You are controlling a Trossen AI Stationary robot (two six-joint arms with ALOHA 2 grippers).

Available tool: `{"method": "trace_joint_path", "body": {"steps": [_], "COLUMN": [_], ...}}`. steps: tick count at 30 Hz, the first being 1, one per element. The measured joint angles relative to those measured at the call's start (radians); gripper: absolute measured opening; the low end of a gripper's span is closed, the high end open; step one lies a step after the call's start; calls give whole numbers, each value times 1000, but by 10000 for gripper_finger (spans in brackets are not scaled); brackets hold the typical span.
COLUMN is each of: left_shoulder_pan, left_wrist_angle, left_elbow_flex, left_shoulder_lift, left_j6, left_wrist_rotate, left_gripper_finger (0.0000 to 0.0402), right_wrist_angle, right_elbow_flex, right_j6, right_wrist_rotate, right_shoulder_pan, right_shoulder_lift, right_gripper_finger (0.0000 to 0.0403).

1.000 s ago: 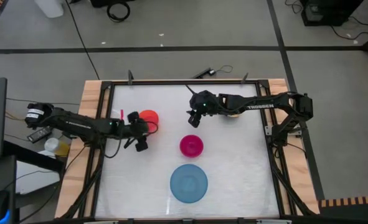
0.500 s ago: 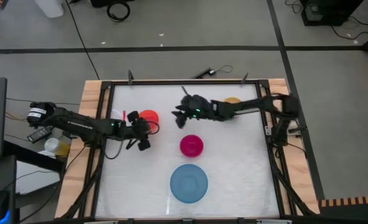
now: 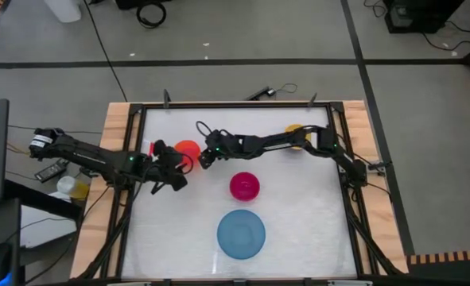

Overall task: Nest bowls inside each other
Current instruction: Stack the orange bowl on top of the blue bowl

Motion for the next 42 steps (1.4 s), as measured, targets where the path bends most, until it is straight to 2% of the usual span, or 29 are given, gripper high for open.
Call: {"method": "trace_joint_path", "body": {"steps": [5,9,16,21,28,32,37,42], "left_shoulder_pan": [2,2,19,54,100,153,280,424], "left_wrist_angle": [6,7,7,7,8,-53,-127,-120], "left_elbow_flex": [0,0,0,0,-5,-32,-60,-63], "left_shoulder_lift": [0,0,0,0,0,0,0,0], "left_j6": [-3,-10,-11,-12,-61,-128,-150,-66], "left_wrist_rotate": [-9,-10,-39,-46,-46,-45,-43,62], "left_gripper_finger": [169,169,169,169,169,169,169,169], "right_wrist_angle": [16,36,213,175,134,128,184,211], "right_elbow_flex": [22,22,25,22,23,23,23,23], "right_j6": [1,9,21,30,3,-8,33,42], "right_wrist_rotate": [12,68,65,78,31,33,33,34], "right_shoulder_pan": [0,0,-5,-15,-8,2,3,8], "right_shoulder_lift": [26,26,44,50,48,48,48,48], "right_gripper_finger": [209,215,213,213,213,213,213,213]}}
